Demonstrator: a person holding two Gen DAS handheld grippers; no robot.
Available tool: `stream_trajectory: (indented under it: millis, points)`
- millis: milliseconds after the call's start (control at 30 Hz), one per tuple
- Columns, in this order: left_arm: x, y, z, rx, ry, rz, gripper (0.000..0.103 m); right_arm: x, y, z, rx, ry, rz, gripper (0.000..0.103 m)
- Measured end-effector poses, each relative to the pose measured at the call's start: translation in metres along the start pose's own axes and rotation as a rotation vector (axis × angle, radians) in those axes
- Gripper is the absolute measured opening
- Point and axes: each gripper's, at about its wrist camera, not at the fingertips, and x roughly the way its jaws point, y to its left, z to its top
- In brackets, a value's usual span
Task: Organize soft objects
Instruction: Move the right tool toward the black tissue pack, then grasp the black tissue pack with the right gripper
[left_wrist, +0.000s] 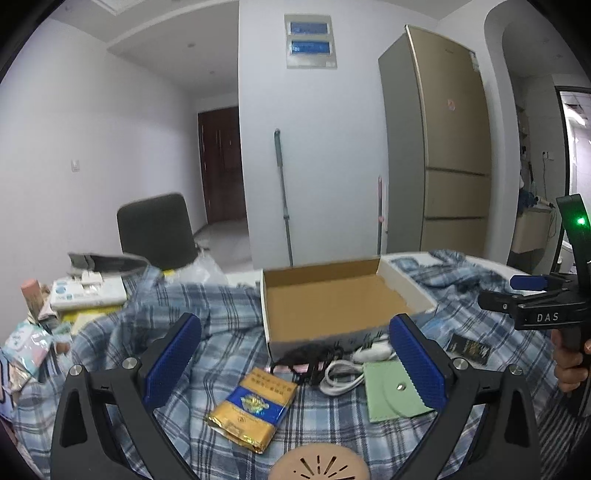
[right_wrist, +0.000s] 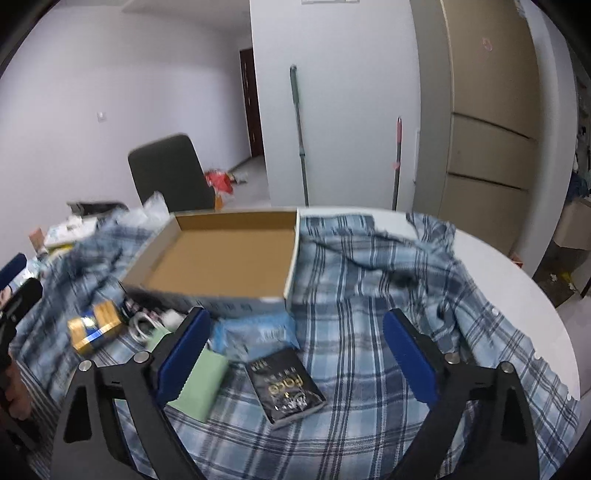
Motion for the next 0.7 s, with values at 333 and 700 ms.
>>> stream_trajectory:
  millis: [333,700]
  points:
    - [0.019,0.009,-0.008,-0.036,0.076,-0.025,0.103,0.042,0.011,-0.016,-0.125,0.23,0.06,0.067]
    - [0.013,0.006,-0.008,-0.021,0.062,-0.022,0.103,0.067,0.015,-0.031,-0.146,0.339,0.066,0.06]
